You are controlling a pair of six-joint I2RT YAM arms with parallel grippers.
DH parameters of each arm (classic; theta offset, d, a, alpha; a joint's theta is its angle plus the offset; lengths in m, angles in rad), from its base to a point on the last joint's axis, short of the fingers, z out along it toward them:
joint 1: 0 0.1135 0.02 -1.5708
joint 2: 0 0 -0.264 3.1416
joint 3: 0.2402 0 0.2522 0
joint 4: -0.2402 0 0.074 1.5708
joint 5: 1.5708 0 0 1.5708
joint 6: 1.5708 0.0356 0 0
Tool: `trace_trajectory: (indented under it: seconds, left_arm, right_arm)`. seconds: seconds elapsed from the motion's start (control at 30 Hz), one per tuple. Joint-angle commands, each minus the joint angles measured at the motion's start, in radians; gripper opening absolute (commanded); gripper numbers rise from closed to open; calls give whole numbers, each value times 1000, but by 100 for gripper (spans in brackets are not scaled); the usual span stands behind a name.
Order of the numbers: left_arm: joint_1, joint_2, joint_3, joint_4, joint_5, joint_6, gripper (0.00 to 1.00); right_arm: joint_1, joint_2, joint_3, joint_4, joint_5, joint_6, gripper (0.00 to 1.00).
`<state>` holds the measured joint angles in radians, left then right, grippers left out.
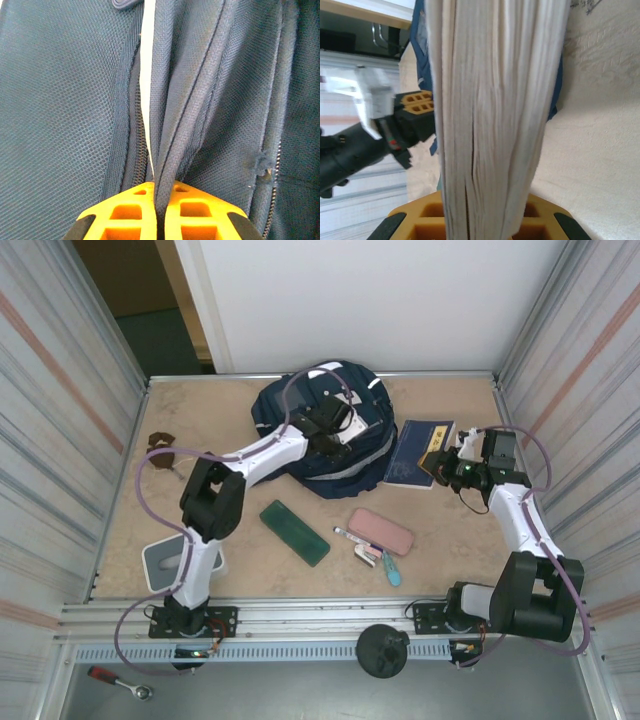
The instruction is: Pack the student bag
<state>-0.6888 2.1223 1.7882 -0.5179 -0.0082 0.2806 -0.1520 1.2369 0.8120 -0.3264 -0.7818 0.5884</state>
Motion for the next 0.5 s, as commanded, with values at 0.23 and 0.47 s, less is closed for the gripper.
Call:
trace_trajectory:
  seconds: [0.23, 0.47]
  left_arm:
    - [151, -184, 15, 161, 403, -271, 0]
    - [224, -175, 72, 185, 538, -343, 0]
  right_arm:
    - [95, 9, -66, 180, 0, 150, 2]
    - [297, 73, -70, 425, 270, 415, 2]
